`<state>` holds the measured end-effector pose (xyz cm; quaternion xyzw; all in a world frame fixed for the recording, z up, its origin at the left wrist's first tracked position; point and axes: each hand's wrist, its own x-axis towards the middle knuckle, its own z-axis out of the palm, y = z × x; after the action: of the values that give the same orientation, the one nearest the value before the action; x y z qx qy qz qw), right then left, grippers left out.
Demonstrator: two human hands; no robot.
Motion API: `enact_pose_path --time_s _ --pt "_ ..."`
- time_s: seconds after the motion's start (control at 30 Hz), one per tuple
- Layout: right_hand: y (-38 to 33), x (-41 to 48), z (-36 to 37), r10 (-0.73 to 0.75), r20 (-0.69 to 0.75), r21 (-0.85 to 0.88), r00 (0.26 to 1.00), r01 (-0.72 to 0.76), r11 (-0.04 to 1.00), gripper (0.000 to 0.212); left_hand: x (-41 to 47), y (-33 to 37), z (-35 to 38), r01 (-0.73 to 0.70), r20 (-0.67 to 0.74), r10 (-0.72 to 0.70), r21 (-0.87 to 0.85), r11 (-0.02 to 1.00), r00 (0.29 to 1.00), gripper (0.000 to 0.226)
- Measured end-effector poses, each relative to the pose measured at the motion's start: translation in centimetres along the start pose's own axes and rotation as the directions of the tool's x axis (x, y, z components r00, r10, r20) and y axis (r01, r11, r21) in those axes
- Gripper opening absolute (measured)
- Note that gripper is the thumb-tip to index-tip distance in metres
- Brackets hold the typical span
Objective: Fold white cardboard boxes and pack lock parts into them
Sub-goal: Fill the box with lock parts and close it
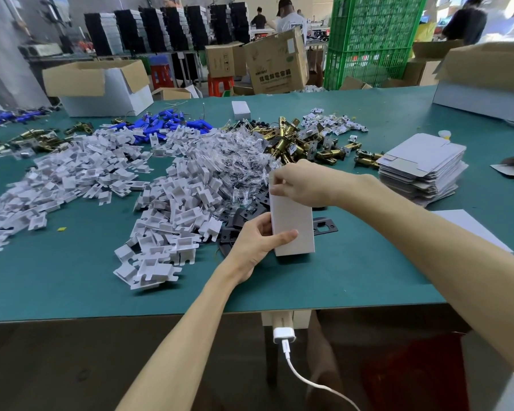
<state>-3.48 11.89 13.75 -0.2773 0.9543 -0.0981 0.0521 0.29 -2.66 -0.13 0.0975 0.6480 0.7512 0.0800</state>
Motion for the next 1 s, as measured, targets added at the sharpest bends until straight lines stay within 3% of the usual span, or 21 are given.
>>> enact_pose_path --time_s 0.37,0.77,0.87,1.0 --pt "-0.1 -0.1 0.6 0.015 -0.041 -0.025 0.999 -0.016 1.0 0.027 0.0 0.0 0.0 0.002 0.002 -0.002 0.011 1.0 1.0 0.044" --pt "-0.6 0.2 0.6 0.041 0.061 -0.128 0.997 -0.033 0.991 0.039 0.0 0.0 -0.1 -0.007 -0.004 0.007 0.01 1.0 1.0 0.043" --pt "-1.0 0.0 0.7 0.05 -0.031 -0.12 0.998 -0.053 0.991 0.033 0.0 0.0 -0.1 -0.002 -0.013 0.002 0.019 1.0 1.0 0.042" --pt "-2.6 0.0 0.9 -0.045 -0.333 -0.212 0.942 -0.028 0.977 0.015 0.0 0.0 0.0 -0.003 -0.033 0.004 0.033 0.999 0.999 0.04"
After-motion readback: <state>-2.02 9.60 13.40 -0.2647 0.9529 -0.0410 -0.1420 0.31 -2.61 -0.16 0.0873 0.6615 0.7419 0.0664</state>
